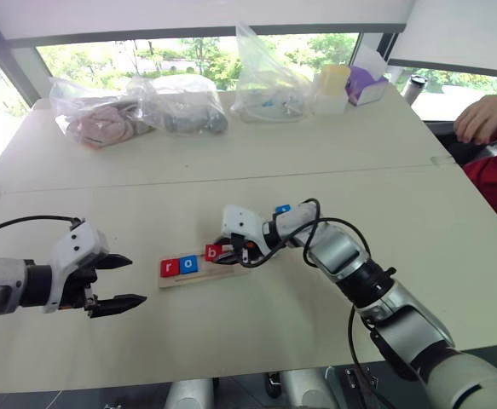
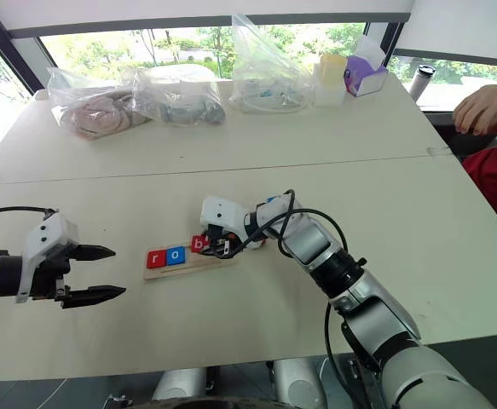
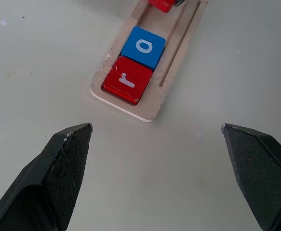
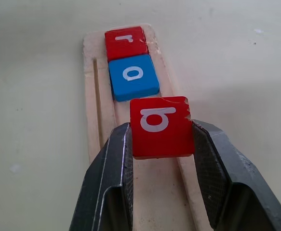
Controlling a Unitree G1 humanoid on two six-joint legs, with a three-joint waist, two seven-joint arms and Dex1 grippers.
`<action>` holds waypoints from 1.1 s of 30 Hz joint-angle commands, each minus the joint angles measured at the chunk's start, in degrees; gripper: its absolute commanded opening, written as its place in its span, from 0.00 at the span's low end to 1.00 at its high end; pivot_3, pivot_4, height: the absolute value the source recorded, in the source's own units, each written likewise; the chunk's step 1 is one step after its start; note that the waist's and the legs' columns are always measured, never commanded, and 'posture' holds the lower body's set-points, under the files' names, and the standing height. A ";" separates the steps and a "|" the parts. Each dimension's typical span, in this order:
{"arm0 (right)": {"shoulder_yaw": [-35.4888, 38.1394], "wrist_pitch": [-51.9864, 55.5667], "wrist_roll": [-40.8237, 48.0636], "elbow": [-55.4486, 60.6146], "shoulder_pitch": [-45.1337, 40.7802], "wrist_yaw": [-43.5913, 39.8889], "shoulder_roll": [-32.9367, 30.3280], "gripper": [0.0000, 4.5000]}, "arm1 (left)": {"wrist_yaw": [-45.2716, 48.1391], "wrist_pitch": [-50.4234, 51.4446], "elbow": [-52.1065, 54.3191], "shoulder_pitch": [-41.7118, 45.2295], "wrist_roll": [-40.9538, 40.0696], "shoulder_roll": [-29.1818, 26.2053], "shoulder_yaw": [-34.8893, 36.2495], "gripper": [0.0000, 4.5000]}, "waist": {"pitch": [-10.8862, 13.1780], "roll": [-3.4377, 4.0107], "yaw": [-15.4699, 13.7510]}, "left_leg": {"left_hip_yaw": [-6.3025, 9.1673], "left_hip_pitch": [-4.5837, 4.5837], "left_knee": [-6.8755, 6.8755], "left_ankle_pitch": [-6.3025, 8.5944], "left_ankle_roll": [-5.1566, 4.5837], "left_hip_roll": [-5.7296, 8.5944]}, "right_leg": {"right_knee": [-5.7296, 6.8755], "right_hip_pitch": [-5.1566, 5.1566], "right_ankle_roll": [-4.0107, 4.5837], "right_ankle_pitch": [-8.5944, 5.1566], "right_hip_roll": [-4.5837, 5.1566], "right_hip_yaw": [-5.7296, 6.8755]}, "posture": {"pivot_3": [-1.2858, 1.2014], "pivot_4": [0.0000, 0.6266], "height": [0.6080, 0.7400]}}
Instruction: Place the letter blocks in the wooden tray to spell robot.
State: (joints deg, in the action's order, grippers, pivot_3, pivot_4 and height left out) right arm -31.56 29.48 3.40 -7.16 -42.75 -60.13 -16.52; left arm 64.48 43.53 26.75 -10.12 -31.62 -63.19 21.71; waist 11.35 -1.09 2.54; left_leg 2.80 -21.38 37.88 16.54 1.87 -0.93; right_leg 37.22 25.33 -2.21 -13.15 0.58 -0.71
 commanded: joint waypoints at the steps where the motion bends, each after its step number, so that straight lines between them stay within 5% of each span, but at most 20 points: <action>1: -0.39 -1.49 -0.43 0.66 -1.25 -0.62 1.30 0.25 | -0.55 0.12 0.41 0.51 -0.34 -0.33 1.64 1.00 | 0.00 0.00 -0.01 | 0.00 0.00 0.00 0.00 0.00 0.00 | 0.00 0.00 0.00 0.00 0.00 0.00 | 0.52 0.24 1.00; 19: -1.19 -5.03 -3.68 -3.97 -1.43 -0.77 3.43 0.25 | -1.88 -0.21 -0.11 2.90 -0.46 0.15 -1.51 1.00 | 0.00 0.00 0.01 | -0.01 0.01 0.00 0.00 0.00 0.01 | 0.00 -0.01 -0.03 0.01 0.00 0.00 | 0.52 0.24 1.00; 25: 0.37 -4.28 -2.97 -3.84 -2.08 0.56 5.37 0.94 | -2.11 -0.46 -0.47 3.50 -0.36 0.06 -2.38 1.00 | 0.00 0.00 0.02 | 0.00 0.00 0.00 0.00 0.00 0.01 | 0.00 0.00 -0.10 0.07 0.00 0.00 | 0.52 0.24 1.00; 33: 8.34 -3.95 -1.48 -3.20 -6.14 3.61 3.74 0.99 | -2.02 -1.06 -1.55 4.76 0.06 -0.06 -3.46 1.00 | 0.00 0.00 -0.14 | 0.00 -0.01 0.00 0.00 0.00 0.02 | -0.01 -0.01 -0.10 0.08 0.02 0.00 | 0.52 0.24 1.00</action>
State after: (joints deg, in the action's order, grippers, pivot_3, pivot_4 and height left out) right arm -25.95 25.98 1.33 -11.84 -47.76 -57.90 -12.06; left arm 62.39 43.29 25.11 -5.96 -31.78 -63.00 18.36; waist 11.35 -1.10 2.41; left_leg 2.81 -21.39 37.88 16.53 1.88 -0.90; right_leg 37.20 25.32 -2.31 -13.07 0.62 -0.71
